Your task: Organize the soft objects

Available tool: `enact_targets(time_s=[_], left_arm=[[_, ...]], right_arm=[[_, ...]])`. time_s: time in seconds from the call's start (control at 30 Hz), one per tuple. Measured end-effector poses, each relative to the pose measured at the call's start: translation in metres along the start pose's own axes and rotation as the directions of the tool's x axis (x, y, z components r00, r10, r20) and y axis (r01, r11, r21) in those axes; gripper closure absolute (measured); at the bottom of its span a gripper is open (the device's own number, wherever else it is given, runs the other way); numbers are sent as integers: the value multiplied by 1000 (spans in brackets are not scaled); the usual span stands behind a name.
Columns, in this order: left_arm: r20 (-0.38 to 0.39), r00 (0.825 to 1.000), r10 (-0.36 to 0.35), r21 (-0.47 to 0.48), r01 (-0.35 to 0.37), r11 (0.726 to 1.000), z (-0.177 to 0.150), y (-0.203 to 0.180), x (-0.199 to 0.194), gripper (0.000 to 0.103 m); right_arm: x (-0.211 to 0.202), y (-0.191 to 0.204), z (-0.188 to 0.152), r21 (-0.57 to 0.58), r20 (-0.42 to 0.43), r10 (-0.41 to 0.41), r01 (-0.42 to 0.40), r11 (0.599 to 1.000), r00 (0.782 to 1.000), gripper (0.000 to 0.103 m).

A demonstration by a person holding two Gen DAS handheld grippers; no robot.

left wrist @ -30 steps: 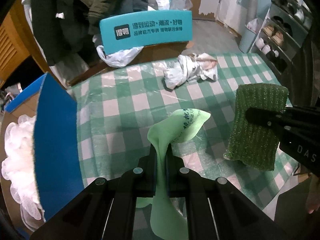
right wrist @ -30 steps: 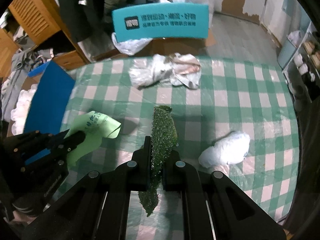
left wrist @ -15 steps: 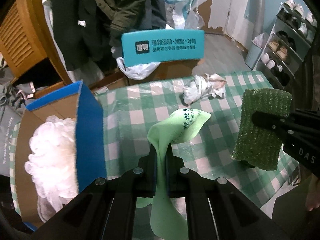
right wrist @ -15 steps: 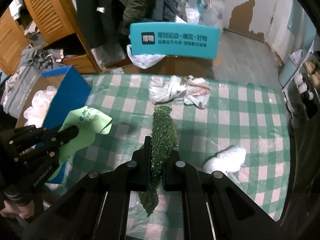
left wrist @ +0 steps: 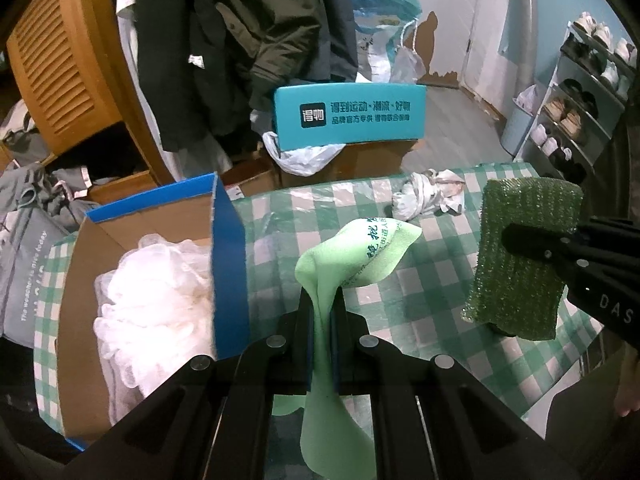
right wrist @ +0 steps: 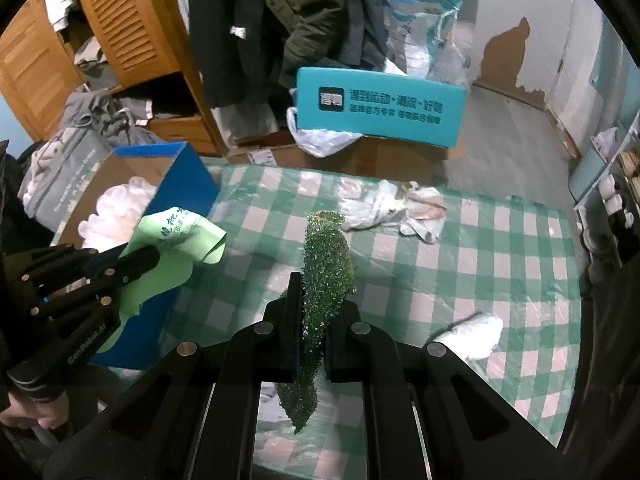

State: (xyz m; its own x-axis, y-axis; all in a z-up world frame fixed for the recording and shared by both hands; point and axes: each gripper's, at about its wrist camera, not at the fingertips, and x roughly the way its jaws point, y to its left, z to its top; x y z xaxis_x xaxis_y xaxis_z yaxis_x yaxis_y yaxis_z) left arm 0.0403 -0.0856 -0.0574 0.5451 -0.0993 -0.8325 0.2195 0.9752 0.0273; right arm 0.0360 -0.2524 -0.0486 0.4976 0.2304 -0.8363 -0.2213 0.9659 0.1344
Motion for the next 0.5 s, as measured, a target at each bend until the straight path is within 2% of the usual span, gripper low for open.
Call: enact_targets(time_s=[0.5], left_arm=[[31,999,44,-55,-42,998,-11,40,-21,96]], right_arm=[[-4,46,18,-73,31,70,-67,995,997,96]])
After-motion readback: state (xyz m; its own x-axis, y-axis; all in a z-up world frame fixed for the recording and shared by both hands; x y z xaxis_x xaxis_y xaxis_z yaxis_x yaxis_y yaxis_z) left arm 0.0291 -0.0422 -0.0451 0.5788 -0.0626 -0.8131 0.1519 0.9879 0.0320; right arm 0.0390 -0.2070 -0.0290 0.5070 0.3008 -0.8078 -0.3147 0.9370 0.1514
